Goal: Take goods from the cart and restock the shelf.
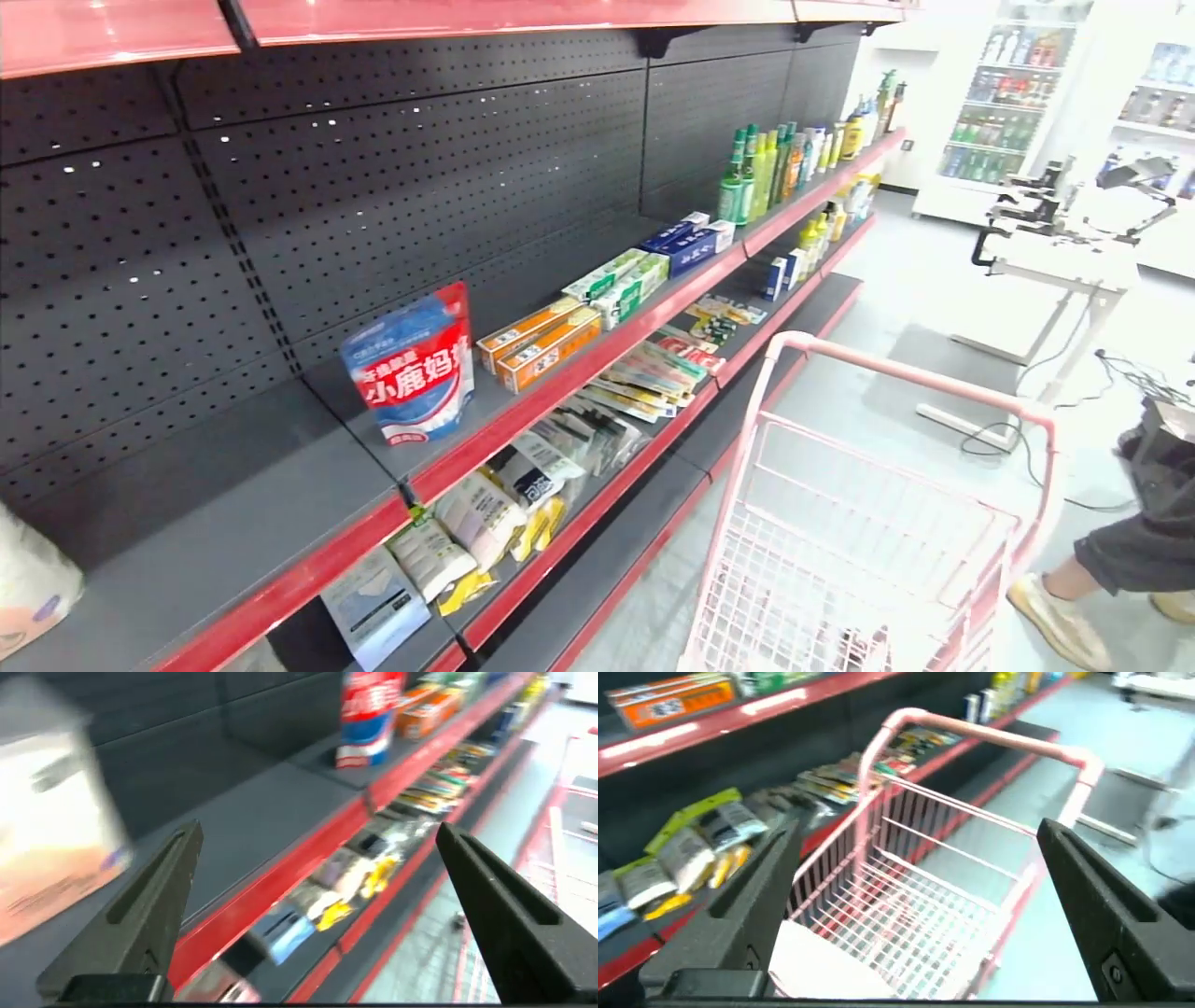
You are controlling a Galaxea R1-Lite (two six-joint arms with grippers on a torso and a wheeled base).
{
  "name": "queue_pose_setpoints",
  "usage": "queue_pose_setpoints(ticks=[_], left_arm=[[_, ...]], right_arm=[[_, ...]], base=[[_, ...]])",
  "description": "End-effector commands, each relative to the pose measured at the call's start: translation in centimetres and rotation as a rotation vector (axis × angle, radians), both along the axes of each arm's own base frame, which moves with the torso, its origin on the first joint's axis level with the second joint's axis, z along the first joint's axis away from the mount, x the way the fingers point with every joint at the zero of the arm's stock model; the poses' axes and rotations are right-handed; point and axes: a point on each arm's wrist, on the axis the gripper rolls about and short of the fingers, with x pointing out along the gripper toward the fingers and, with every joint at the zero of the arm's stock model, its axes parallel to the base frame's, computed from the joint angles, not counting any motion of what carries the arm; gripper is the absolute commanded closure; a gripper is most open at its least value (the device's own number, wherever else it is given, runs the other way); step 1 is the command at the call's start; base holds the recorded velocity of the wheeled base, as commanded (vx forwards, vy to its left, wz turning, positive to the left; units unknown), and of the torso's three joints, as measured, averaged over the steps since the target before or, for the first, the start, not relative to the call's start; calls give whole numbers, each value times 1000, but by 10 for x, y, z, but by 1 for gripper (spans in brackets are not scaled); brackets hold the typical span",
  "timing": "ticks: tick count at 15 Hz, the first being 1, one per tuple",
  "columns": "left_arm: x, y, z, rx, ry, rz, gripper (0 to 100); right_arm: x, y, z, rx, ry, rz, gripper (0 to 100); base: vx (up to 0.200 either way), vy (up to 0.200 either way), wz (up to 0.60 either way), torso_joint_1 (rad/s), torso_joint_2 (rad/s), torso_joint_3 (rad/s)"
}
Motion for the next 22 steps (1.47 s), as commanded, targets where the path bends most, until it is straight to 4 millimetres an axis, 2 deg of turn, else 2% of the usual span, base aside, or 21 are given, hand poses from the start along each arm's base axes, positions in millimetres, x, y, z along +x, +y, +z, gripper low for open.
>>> queue_pose_setpoints(ticks=[1, 7, 8, 9, 10, 11, 12, 13, 15, 16, 17, 19, 20, 22], left_arm=[[0, 0, 0, 0, 1, 1, 0], [0, 0, 0, -2, 1, 1, 0], [0, 0, 0, 0, 1, 1, 0], [0, 0, 0, -2, 1, 1, 0], [0, 0, 0, 0, 1, 1, 0], [0, 0, 0, -2, 1, 1, 0], [0, 0, 0, -2, 1, 1, 0], [0, 0, 0, -2, 1, 1, 0], [0, 0, 0, -2, 1, 1, 0], [0, 0, 0, -2, 1, 1, 0], [0, 0, 0, -2, 1, 1, 0], [0, 0, 0, -2, 1, 1, 0], [0, 0, 0, -2, 1, 1, 0], [0, 0, 0, -2, 1, 1, 0]], right_arm=[[0, 0, 0, -1, 1, 0, 0], [1, 0, 0, -4, 8, 14, 0], [-1, 1, 9, -2, -12, 57, 0], [2, 2, 49, 8, -19, 106, 0], [24, 2, 121, 85, -2, 126, 0], [51, 3, 167, 100, 16, 127, 0], [71, 3, 170, 73, 76, 112, 0], [98, 3, 150, 0, 220, 99, 0], [140, 1, 123, -15, 428, 59, 0], [148, 3, 109, -23, 518, 71, 0], [160, 10, 79, -60, 696, 167, 0], [179, 19, 57, -127, 830, 275, 0], [195, 24, 45, -179, 895, 348, 0], [217, 38, 31, -238, 956, 467, 0]], base=[[0, 0, 0, 0, 0, 0], [0, 0, 0, 0, 0, 0], [0, 0, 0, 0, 0, 0], [0, 0, 0, 0, 0, 0], [0, 0, 0, 0, 0, 0], [0, 0, 0, 0, 0, 0], [0, 0, 0, 0, 0, 0], [0, 0, 0, 0, 0, 0], [0, 0, 0, 0, 0, 0], [0, 0, 0, 0, 0, 0], [0, 0, 0, 0, 0, 0], [0, 0, 0, 0, 0, 0], [0, 0, 0, 0, 0, 0], [0, 0, 0, 0, 0, 0]])
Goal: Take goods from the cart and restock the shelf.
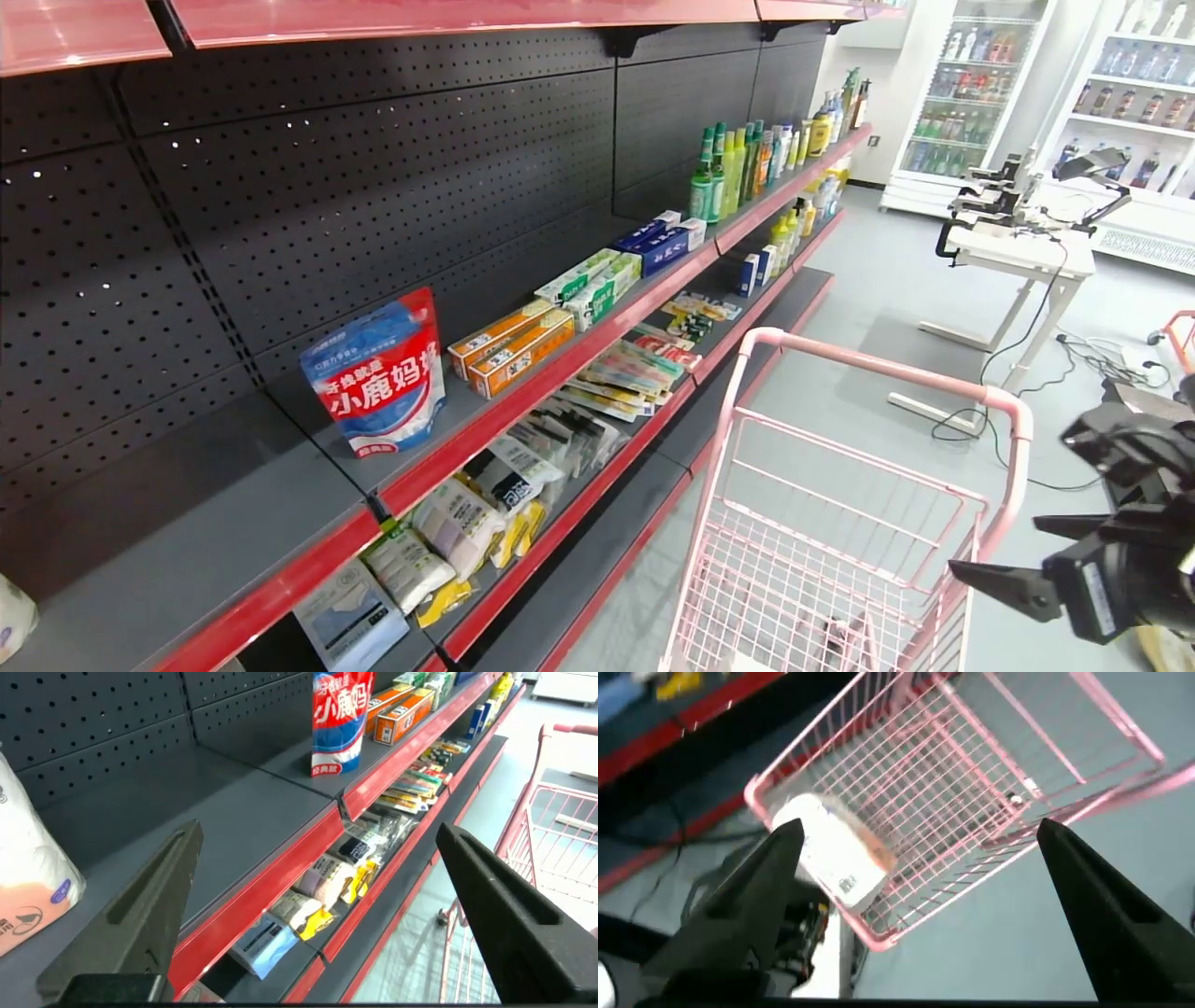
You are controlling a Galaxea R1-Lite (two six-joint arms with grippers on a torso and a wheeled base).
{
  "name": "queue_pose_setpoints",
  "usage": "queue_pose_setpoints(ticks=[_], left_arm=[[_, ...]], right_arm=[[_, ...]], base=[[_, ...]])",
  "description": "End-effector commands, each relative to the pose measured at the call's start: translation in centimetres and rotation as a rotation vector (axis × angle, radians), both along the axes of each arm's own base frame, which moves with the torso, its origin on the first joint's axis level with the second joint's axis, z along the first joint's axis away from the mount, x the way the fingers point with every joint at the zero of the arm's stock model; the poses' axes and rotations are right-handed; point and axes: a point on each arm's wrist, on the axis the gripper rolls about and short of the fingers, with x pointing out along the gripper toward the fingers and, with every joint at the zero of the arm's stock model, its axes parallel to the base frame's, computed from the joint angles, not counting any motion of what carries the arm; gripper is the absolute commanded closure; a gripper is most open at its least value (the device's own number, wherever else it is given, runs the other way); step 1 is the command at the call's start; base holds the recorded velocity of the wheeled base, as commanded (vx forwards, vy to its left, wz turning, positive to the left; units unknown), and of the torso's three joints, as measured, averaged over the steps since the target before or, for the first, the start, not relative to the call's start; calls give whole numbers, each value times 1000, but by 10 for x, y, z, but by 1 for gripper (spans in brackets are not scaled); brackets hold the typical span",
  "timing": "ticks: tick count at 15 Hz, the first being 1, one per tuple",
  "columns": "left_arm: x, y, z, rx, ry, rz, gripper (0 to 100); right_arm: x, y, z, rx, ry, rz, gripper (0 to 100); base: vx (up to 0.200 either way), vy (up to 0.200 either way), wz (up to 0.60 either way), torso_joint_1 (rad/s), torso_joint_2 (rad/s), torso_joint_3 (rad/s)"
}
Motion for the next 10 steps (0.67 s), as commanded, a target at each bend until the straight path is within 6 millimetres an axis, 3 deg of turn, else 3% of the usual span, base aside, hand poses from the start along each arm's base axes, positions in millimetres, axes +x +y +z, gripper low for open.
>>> queue_pose_setpoints(ticks=[1, 6, 10], left_arm=[[0, 0, 0, 0, 1, 0, 0], [0, 0, 0, 0, 1, 0, 0], [0, 0, 0, 0, 1, 0, 0]], right_arm=[[44, 28, -43, -44, 232, 211, 0], [50, 56, -76, -89, 380, 344, 0], [48, 73, -85, -115, 414, 419, 0]], base=[[0, 0, 0, 0, 0, 0], [0, 0, 0, 0, 0, 0], [0, 0, 0, -63, 149, 77]])
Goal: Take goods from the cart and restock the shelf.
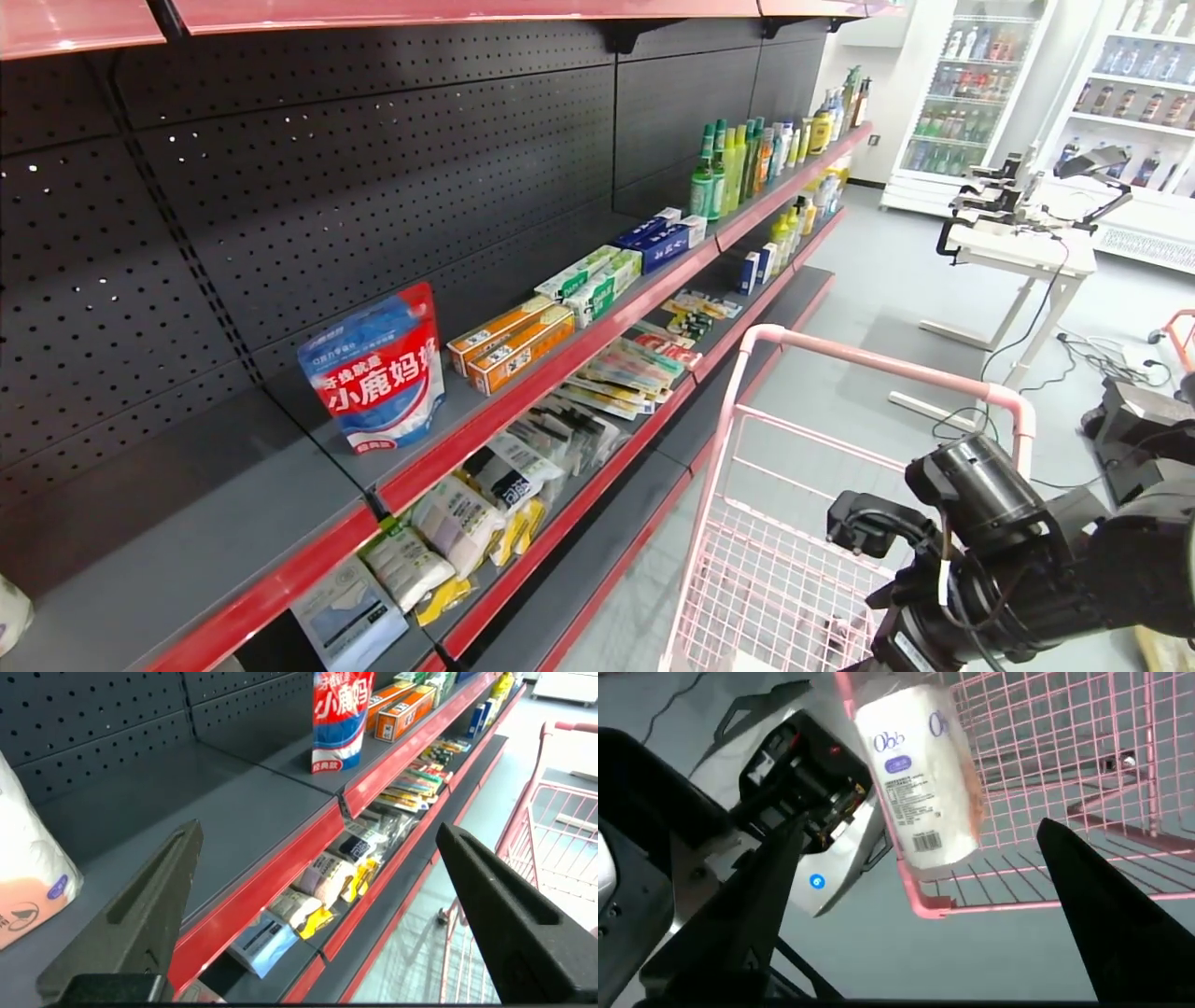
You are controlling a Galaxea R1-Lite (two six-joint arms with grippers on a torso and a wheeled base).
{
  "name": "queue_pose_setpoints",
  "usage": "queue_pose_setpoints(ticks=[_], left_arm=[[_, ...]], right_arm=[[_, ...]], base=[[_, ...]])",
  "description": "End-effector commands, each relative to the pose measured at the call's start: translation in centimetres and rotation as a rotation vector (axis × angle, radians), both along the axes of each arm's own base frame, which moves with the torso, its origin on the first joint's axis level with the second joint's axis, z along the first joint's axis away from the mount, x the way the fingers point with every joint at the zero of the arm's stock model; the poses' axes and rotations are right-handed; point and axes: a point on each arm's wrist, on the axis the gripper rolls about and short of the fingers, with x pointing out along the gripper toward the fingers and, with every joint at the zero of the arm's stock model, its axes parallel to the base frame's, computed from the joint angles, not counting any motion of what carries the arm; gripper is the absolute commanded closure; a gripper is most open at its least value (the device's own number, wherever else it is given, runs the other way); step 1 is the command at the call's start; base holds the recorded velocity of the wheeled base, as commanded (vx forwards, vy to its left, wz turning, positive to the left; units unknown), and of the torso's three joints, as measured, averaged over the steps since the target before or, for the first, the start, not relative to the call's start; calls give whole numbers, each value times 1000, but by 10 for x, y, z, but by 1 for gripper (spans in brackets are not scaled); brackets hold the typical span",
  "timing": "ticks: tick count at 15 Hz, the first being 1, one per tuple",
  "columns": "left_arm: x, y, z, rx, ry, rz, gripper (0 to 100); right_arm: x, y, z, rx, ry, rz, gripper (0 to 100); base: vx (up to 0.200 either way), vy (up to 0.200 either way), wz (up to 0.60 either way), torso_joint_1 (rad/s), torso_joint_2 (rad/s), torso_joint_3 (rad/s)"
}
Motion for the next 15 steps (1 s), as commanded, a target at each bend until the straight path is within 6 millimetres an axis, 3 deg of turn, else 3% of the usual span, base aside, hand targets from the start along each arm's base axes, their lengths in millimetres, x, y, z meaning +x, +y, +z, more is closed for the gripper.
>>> queue_pose_setpoints(ticks=[1, 15], left_arm=[[0, 0, 0, 0, 1, 0, 0], [0, 0, 0, 0, 1, 0, 0]], right_arm=[[-1, 9, -8, -15, 34, 38, 0], [-3, 22, -15, -83, 29, 93, 0]], base=[[0, 0, 0, -80, 203, 100], [0, 0, 0, -138, 307, 165]])
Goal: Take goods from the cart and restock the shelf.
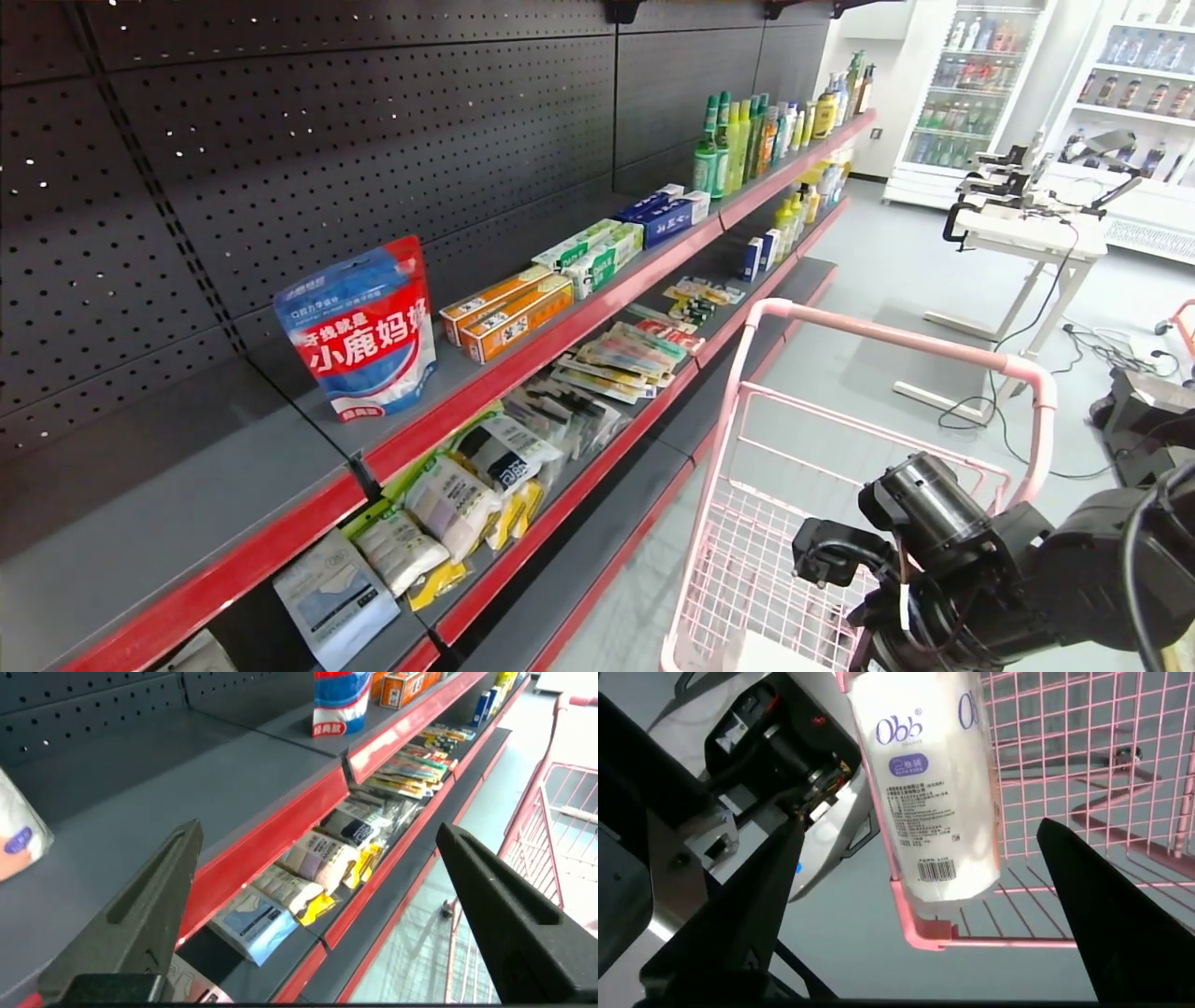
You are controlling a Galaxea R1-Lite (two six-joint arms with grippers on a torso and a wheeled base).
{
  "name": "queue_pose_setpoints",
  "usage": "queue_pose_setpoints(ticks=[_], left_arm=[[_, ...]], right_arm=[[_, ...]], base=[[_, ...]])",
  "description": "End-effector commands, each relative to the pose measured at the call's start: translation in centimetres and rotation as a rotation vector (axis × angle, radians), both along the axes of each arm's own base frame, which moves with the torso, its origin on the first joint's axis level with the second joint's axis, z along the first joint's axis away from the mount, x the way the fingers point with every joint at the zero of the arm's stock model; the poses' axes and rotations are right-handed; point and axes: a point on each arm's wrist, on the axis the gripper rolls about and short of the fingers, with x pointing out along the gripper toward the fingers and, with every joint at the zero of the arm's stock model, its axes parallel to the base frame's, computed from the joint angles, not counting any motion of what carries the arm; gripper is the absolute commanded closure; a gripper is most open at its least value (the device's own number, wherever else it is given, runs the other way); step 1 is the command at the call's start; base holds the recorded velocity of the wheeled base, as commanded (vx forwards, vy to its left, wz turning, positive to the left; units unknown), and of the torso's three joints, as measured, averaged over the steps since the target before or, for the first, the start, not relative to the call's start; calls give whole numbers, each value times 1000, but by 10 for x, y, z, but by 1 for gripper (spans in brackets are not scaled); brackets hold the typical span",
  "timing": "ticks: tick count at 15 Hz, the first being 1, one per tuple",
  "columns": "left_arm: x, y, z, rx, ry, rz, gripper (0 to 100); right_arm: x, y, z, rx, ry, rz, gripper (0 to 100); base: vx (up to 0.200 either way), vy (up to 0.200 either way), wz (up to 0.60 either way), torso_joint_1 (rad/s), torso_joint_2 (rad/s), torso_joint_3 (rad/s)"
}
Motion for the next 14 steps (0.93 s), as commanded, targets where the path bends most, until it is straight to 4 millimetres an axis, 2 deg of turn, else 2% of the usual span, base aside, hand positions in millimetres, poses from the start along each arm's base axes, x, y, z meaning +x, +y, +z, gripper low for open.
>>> queue_pose_setpoints(ticks=[1, 8, 14], left_arm=[[0, 0, 0, 0, 1, 0, 0], [0, 0, 0, 0, 1, 0, 0], [0, 0, 0, 0, 1, 0, 0]], right_arm=[[0, 1, 1, 2, -2, 3, 0], [1, 13, 1, 10, -10, 47, 0], [3, 16, -5, 4, 8, 55, 0]], base=[[0, 0, 0, -159, 349, 193], [0, 0, 0, -156, 352, 191], [0, 0, 0, -13, 32, 19]])
